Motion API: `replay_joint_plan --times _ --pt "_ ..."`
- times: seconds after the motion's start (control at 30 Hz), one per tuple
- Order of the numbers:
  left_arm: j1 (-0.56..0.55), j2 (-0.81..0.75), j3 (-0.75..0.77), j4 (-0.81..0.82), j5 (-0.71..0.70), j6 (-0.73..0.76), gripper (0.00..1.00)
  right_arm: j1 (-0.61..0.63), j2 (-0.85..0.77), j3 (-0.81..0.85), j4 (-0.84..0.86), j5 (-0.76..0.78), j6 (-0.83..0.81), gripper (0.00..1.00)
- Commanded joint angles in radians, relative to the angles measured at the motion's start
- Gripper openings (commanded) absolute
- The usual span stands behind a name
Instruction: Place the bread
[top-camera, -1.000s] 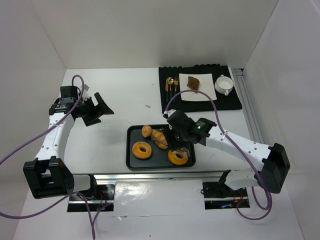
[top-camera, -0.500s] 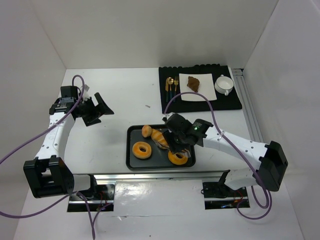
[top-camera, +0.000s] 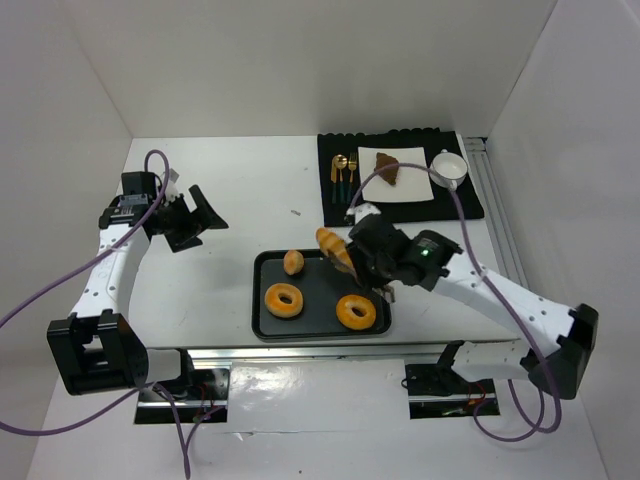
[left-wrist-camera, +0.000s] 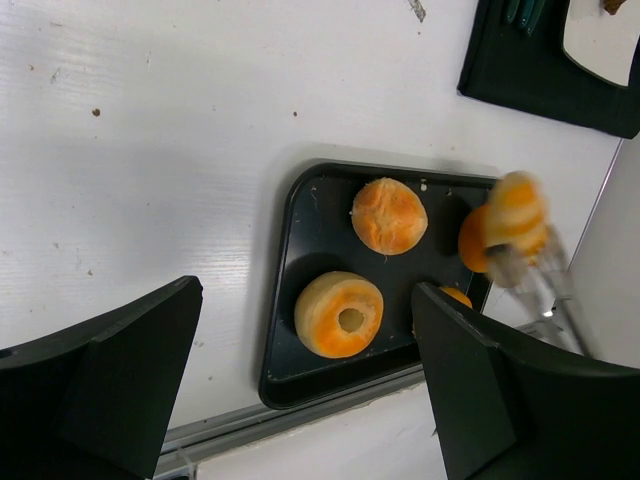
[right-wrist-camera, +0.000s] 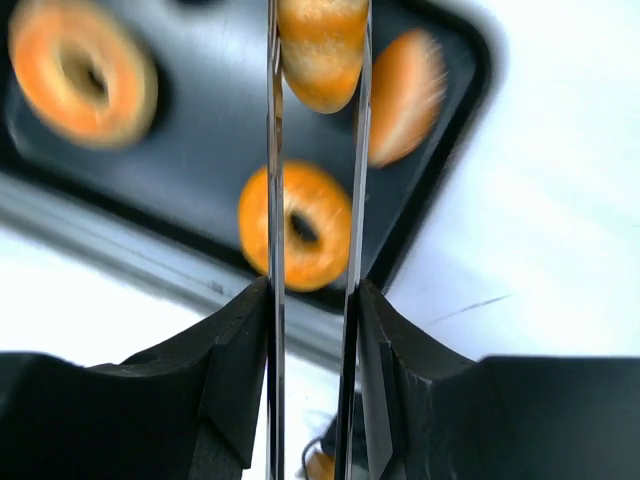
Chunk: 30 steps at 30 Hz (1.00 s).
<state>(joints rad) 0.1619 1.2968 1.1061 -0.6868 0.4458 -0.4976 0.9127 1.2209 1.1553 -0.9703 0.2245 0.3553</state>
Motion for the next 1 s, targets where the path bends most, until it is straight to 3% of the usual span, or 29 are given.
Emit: replay_joint_plan --times 0.0,0.2,0.3,0.37,0.57,0.73,0.97 --pt "-0.001 0.012 -0.003 0.029 0.019 0.013 1.00 -0.107 -0.066 0.093 -0.033 0.153 0.020 0.41" --pt "-0.001 0.012 -0.003 0.029 0.042 0.004 1.00 -0.420 0.043 0.115 0.246 0.196 -0.021 0.48" --pt "-0.001 0.002 -0.003 0.029 0.051 0.004 1.00 -0.630 0.184 0.142 0.392 0.101 -0.032 0.48" --pt "-0.001 -0.007 -0.003 0.029 0.051 0.004 1.00 -0.690 0.247 0.184 0.452 0.038 -0.044 0.48" --pt "-0.001 -0.007 0.006 0.007 0.039 0.013 1.00 -0.755 0.457 0.311 0.502 0.039 -0.064 0.48" --pt "-0.001 0.012 0.006 0.007 0.039 0.013 1.00 -0.775 0.511 0.302 0.579 -0.005 -0.053 0.48" --pt "-0.001 0.021 0.015 0.007 0.039 0.022 1.00 -0.775 0.534 0.325 0.541 0.019 -0.039 0.66"
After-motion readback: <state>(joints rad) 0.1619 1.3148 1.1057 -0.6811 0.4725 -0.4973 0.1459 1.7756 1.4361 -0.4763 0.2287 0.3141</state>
